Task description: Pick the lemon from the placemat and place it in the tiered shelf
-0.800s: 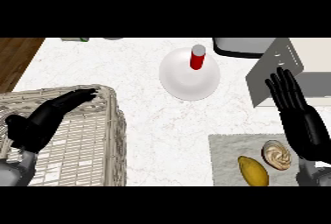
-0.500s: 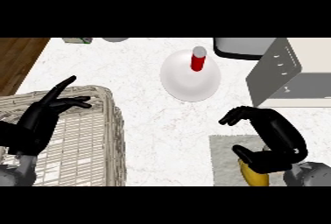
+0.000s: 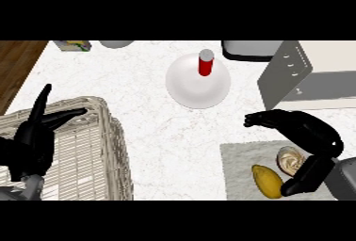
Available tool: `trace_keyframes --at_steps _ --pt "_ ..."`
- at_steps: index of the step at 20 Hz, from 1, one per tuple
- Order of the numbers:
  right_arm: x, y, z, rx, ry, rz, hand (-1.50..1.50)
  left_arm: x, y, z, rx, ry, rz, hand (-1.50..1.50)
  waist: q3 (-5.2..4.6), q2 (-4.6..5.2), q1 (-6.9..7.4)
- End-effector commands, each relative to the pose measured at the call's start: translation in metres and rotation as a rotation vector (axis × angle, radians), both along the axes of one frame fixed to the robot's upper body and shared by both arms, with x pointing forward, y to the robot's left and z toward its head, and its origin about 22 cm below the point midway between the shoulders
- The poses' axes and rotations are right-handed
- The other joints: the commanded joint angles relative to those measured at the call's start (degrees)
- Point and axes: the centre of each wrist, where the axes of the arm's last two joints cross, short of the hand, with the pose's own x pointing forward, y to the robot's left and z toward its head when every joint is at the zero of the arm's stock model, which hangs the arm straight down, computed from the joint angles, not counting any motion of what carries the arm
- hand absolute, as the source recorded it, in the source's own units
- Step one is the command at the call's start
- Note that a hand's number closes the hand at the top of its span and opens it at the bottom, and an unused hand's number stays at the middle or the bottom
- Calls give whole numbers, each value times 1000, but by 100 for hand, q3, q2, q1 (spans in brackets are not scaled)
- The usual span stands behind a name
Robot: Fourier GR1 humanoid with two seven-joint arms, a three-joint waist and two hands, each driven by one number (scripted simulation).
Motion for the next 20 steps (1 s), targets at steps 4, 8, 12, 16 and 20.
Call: trace_keyframes --at_steps 4,8,12,16,20 --pt "17 -30 85 -321 -219 291 -150 -6 -12 -3 13 -6 -73 0 -75 -7 -118" --pt "4 -18 134 -530 -370 381 -150 -2 -12 -1 33 -22 -43 0 -84 -28 -272" --pt "-21 19 159 -727 -635 337 -150 -4 -27 2 15 -11 -34 0 -72 -54 -385" --pt "-47 37 154 -888 -751 308 -150 -9 -29 3 9 -7 -44 0 -73 -48 -341" --pt "-65 49 131 -965 -741 267 -150 0 -14 17 9 -21 -59 0 -83 -24 -241"
